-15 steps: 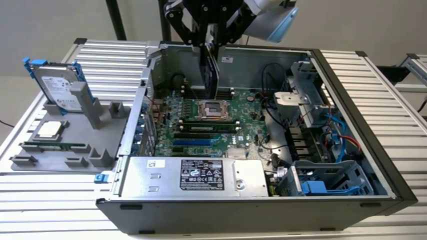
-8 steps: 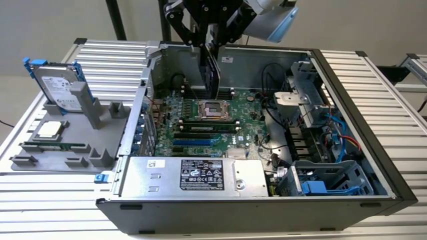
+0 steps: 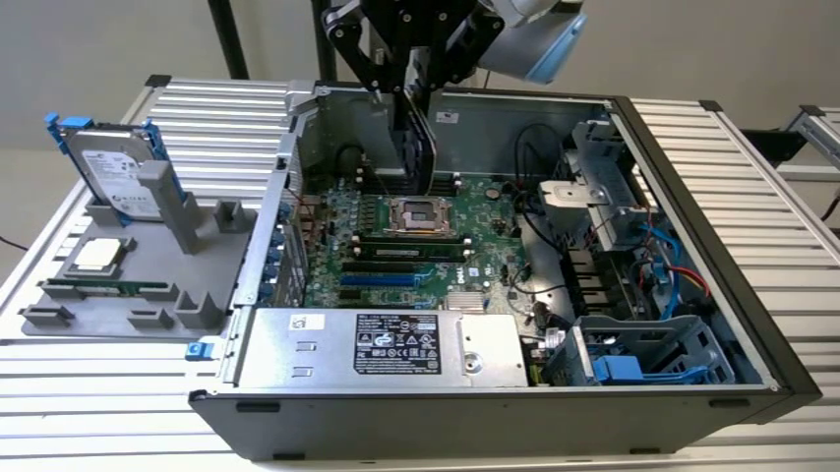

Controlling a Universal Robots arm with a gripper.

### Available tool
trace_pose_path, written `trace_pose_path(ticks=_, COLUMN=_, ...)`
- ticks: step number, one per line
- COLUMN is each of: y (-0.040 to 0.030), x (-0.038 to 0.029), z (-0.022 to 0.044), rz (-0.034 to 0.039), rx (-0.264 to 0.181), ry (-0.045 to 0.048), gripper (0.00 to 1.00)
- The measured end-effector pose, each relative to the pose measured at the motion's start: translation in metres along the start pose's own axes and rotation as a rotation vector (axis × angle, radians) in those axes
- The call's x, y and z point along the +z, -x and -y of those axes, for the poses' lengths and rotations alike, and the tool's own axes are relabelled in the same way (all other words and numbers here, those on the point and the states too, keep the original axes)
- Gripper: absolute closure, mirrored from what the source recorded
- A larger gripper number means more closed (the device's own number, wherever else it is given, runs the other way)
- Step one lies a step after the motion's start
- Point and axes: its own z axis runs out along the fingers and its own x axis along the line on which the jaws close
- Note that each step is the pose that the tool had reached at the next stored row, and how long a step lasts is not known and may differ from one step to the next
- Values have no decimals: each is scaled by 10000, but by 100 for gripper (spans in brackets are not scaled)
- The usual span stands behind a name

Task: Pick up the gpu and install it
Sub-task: 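Insert the gpu into the slot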

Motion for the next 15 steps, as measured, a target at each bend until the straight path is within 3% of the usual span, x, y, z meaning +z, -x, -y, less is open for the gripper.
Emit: trace_pose_path(ticks=15, y=0, x=0, z=0, rz=-38, rx=-824, ry=-5, gripper=100)
